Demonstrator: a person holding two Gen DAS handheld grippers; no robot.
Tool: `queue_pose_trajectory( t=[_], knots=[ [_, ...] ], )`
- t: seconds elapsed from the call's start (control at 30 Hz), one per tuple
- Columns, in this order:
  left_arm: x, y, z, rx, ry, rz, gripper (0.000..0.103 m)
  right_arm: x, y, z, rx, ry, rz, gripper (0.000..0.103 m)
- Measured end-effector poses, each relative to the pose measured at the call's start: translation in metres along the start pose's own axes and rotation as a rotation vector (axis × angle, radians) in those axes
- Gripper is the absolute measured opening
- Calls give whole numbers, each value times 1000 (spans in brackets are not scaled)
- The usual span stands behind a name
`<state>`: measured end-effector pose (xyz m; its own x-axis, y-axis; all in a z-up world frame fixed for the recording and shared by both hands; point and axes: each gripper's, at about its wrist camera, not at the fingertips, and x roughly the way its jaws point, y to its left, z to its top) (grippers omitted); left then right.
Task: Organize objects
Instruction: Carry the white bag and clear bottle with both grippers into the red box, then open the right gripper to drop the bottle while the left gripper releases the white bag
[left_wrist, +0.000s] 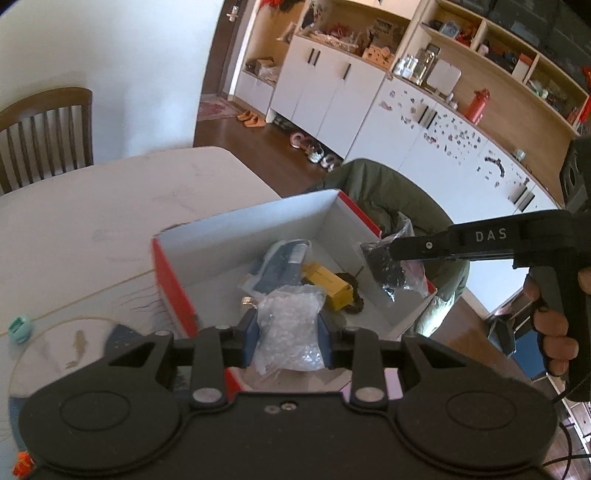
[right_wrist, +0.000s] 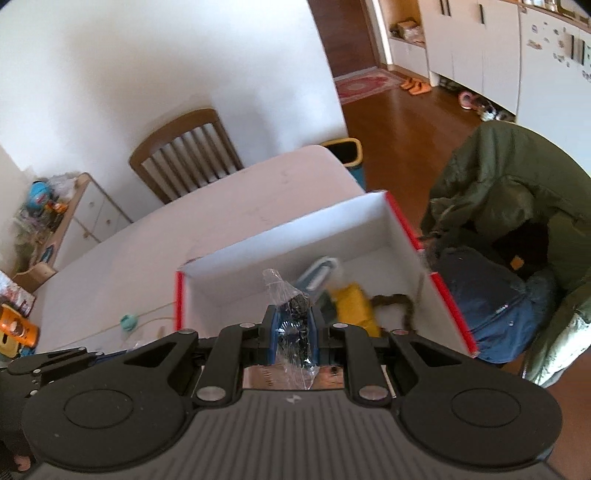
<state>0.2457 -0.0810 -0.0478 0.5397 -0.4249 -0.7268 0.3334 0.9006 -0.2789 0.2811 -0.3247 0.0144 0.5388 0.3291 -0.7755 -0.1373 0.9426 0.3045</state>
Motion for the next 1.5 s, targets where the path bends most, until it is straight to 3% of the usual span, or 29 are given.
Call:
queue_pose_trajectory(
  t=[0.4, 0.67, 1.2, 1.5],
  knots=[
    [66, -45, 8, 54, 90, -17, 32, 40, -45, 20, -22, 54, -43, 16],
    [106, -62, 9, 81, 143, 4, 32, 78, -47, 37, -94, 85, -66, 16],
    [145, -59, 8, 135, 226, 67, 32, 135, -33, 52, -195, 149, -94, 16],
    [157, -48, 6, 98, 280, 73, 33, 146, -39, 53, -204, 155, -102, 17]
  ],
)
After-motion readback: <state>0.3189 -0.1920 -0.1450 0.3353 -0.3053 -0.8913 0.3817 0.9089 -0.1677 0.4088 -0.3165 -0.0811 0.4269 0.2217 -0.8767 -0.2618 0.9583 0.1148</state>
